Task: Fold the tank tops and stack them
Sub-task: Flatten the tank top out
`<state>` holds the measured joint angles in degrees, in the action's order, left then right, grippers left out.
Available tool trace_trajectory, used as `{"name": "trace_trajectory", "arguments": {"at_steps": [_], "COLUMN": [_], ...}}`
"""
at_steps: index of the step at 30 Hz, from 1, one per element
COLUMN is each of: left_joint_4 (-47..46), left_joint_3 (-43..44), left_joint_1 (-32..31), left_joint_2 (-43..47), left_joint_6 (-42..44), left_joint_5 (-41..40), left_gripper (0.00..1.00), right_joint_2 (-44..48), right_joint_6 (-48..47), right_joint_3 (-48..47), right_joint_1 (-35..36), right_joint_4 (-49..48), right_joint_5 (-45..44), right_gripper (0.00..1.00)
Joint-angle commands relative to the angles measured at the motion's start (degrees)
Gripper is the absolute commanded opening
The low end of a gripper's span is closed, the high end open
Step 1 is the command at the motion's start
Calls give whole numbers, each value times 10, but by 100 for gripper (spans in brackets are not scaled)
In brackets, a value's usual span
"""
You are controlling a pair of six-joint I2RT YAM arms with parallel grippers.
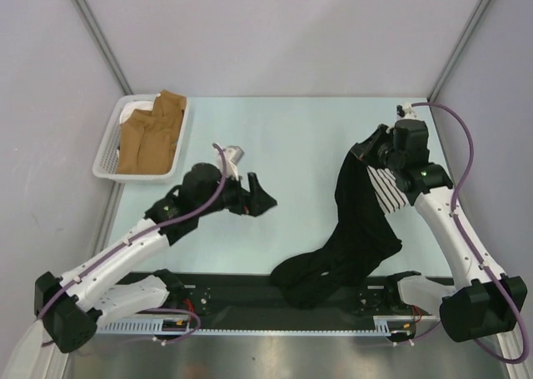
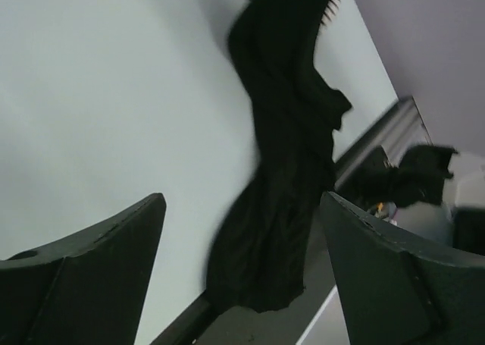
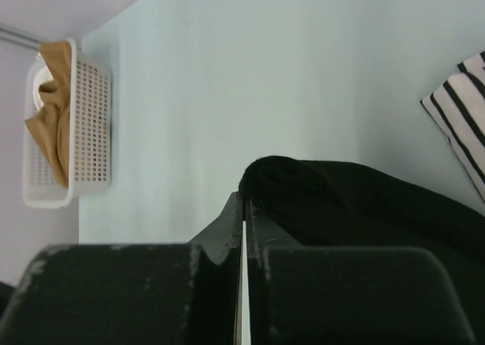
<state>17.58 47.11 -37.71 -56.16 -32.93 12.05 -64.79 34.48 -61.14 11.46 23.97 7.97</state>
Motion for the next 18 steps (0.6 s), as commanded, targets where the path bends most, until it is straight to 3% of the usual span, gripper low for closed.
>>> {"name": "trace_trajectory", "arguments": {"at_steps": [1,7,13,18], "left_joint_4": [-141,-160,-110,-76], "left_joint_3": [-15,71,233,352], "left_joint_1": [-95,-239,-336,-352], "left_joint_2": [1,-181,-363,-501], "left_joint_6": [22,51,50,16], "left_joint_5": [-50,-85,-143,-125], "left_gripper": [88,61,69,63], "right_joint_2": [10,0,7,14], "right_joint_6": [1,2,-7,-11], "right_joint_3": [-25,-19,-13,-13], "right_joint_1": [-21,-41,-65,-79], "right_joint_4": [-44,-37,-27,-23], "right_joint_5": [-8,-10,5,17], "right_gripper": [0,0,0,0]}}
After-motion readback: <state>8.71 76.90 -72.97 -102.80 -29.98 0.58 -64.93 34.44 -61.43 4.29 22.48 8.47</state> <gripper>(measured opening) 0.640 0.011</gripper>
